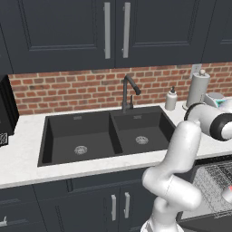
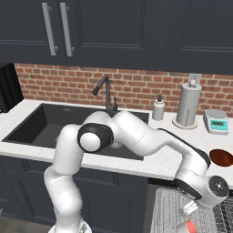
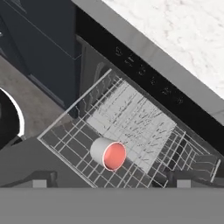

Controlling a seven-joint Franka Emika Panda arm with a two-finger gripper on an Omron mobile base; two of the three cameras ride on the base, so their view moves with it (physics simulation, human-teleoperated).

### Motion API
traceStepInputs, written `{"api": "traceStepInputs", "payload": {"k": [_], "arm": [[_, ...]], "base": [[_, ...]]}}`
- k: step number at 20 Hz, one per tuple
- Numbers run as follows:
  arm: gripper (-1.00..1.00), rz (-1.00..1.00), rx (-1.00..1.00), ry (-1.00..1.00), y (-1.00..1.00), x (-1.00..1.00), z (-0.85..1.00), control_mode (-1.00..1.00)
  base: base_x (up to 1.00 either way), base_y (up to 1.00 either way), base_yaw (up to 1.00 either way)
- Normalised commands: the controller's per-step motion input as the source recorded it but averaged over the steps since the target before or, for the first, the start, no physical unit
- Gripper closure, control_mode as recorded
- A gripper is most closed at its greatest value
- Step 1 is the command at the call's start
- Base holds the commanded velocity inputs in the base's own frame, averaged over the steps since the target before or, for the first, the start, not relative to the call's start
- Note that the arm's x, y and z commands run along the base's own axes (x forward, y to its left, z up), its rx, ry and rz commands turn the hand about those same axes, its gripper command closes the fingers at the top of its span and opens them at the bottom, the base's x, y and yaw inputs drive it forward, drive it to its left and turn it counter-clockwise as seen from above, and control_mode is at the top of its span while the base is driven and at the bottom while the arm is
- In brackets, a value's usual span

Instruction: Pick up the cup and bowl from the counter, place them in the dishwasher, and close the dishwasher door.

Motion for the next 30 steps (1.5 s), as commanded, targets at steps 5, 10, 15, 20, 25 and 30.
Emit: {"api": "traceStepInputs", "payload": {"k": [5, 10, 15, 20, 25, 30], "arm": [[-1.00, -0.01, -0.17, 0.00, 0.01, 0.08, 1.00, -1.00], [-1.00, -0.05, -0.19, 0.04, 0.10, 0.49, 1.00, -1.00], [-1.00, -0.08, -0.20, 0.11, 0.10, 0.73, 0.96, -1.00], [-1.00, -0.38, -0.10, 0.39, 0.02, 0.74, 0.47, -1.00], [-1.00, -0.52, 0.00, 0.18, 0.00, 0.47, 0.14, -1.00], [-1.00, -0.31, 0.07, 0.00, -0.01, 0.09, 0.00, -1.00]], "base": [[0.00, 0.00, 0.00], [0.00, 0.00, 0.00], [0.00, 0.00, 0.00], [0.00, 0.00, 0.00], [0.00, 0.00, 0.00], [0.00, 0.00, 0.00]]}}
